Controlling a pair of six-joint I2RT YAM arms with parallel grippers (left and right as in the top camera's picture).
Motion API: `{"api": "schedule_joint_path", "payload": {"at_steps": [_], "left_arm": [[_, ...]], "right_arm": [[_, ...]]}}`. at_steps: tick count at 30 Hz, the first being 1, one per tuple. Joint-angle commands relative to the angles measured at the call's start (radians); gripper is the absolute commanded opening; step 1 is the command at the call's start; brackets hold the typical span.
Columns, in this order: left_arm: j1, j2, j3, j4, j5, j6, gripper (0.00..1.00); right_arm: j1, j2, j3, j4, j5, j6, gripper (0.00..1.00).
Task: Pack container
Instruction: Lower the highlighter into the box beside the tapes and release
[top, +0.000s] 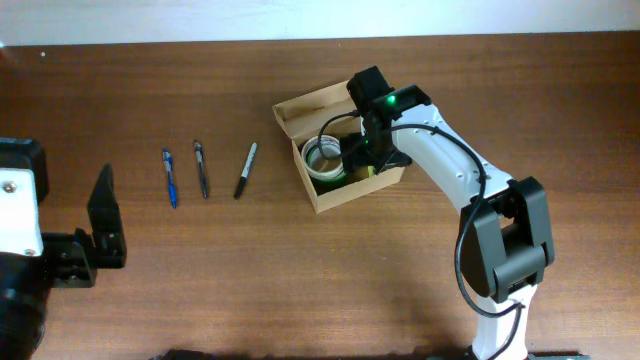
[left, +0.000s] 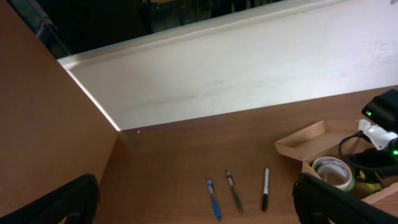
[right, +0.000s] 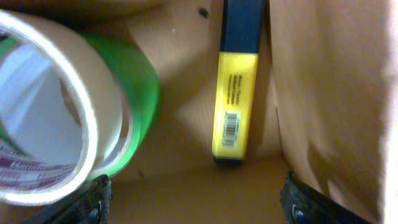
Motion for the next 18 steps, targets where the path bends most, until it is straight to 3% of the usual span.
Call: {"api": "schedule_joint_path", "payload": {"at_steps": [1, 11, 18], "left_arm": [[-0.003, 0.007, -0.003, -0.001, 0.011, 0.010, 0.99], [-0.003, 0.016, -0.003, -0.006, 0.007, 0.009, 0.99], [-0.003, 0.063, -0.085, -0.016, 0.008, 0.009, 0.99]], "right_arm": [[0.030, -0.040, 0.098, -0.051, -0.016, -0.029, 0.85], [0.172, -0.051, 0.283, -0.161, -0.011, 0.048, 0.87], [0.214, -0.061, 0.502, -0.329, 0.251, -0.014, 0.89]]}}
